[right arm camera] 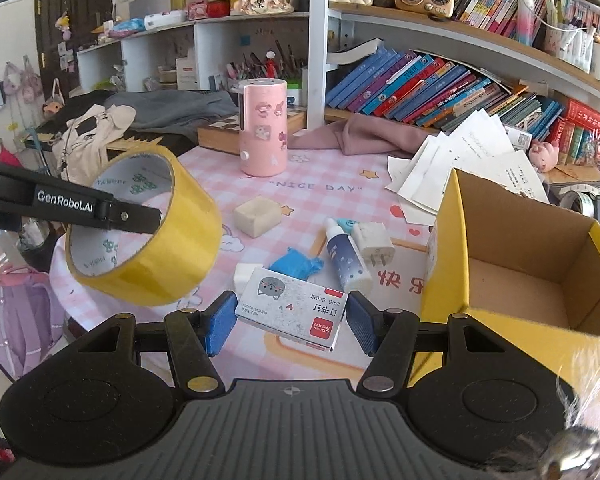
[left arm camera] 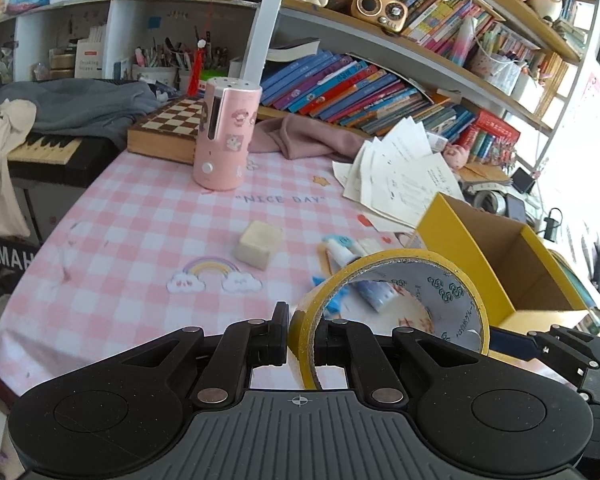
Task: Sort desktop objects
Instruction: 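Carry the tape roll and white-red box with both grippers toward the yellow box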
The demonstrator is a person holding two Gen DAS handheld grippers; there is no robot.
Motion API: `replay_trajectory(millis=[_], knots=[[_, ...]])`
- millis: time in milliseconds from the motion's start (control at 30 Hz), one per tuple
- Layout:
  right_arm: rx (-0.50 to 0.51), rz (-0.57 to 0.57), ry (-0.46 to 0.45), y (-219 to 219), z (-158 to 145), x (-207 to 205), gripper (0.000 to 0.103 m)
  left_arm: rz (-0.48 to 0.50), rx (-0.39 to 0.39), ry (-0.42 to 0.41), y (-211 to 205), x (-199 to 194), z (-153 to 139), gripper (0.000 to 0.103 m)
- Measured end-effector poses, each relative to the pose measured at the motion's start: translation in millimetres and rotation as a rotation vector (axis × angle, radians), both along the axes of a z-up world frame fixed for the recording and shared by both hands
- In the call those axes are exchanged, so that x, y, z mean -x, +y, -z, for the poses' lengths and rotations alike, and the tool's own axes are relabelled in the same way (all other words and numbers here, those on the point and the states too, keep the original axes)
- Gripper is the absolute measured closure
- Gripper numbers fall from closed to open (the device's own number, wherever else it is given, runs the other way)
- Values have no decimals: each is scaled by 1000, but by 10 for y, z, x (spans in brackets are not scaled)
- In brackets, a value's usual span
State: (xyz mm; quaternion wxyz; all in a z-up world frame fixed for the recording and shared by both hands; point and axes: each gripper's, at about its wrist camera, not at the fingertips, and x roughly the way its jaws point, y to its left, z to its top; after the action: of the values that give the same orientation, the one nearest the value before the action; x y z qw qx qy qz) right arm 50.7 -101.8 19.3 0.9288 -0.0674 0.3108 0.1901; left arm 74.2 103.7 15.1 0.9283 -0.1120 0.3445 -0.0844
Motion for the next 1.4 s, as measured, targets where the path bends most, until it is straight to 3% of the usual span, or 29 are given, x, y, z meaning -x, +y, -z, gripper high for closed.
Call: replay_trajectory(millis=[733,1400], knots=[[11,61,9,-146,-103,873,45,18,77,3,-67,859,6,95],[1,189,43,-527,-35,1344,45,145,90,28,-455,1049,44,95]])
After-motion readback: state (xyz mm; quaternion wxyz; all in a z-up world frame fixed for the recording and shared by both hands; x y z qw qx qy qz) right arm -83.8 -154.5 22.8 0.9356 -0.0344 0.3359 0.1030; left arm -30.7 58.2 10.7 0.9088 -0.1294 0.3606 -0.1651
